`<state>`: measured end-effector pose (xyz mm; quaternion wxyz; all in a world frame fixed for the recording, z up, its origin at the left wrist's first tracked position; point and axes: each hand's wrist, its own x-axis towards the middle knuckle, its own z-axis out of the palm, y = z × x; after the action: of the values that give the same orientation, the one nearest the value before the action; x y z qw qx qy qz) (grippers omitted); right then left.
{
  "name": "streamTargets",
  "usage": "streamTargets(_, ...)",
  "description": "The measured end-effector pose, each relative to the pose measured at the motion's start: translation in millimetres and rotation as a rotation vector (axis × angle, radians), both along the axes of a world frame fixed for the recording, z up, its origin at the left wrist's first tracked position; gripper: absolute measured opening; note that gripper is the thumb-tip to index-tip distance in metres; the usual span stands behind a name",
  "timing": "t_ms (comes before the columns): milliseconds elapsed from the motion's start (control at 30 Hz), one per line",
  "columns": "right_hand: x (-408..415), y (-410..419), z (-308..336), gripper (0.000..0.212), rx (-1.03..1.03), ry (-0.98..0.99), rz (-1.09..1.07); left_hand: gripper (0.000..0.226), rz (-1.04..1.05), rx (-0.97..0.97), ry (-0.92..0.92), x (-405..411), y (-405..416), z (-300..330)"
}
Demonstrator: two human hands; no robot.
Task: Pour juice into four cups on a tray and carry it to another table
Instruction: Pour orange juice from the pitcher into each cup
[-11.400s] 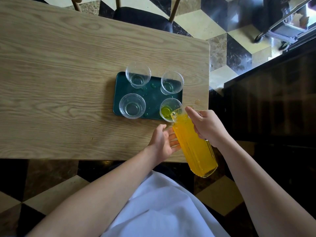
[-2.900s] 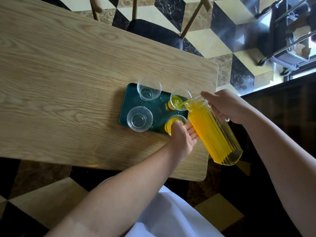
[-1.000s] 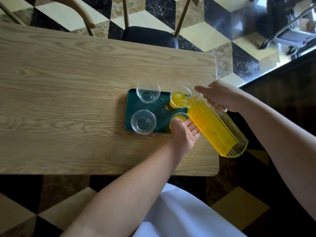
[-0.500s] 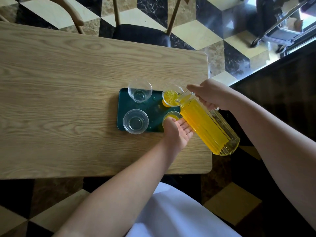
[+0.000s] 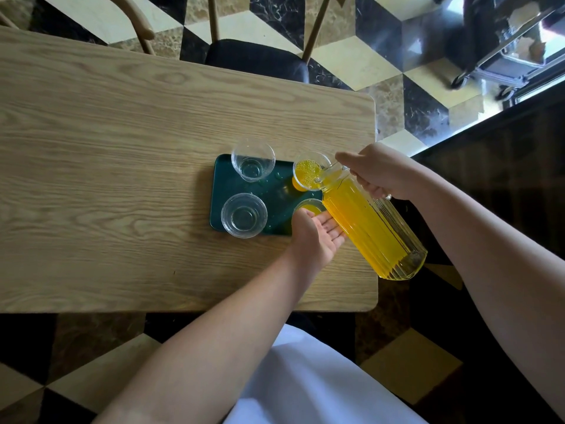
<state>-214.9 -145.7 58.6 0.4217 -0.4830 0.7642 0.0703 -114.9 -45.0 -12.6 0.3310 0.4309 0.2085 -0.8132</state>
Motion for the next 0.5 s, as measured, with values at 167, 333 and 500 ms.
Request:
streamTargets(167,0.1,-0.1,2.1,0.048,-0.006,-0.013,-0.011,0.060,0.009,-0.013,0.017,0.8,1.0,1.0)
streamTargets(333,-3.2,4.0,2.0,0.049,-0.036,-0.055,-0.025,0.061,0.009,-0.051,-0.024,2.2,2.2,2.9)
streamTargets(500,-4.6,12.3,9.3,0.053,-0.104,-0.104,-0.035,0.058,-0.016,-0.080,-0.097,7.8,1.9,5.4)
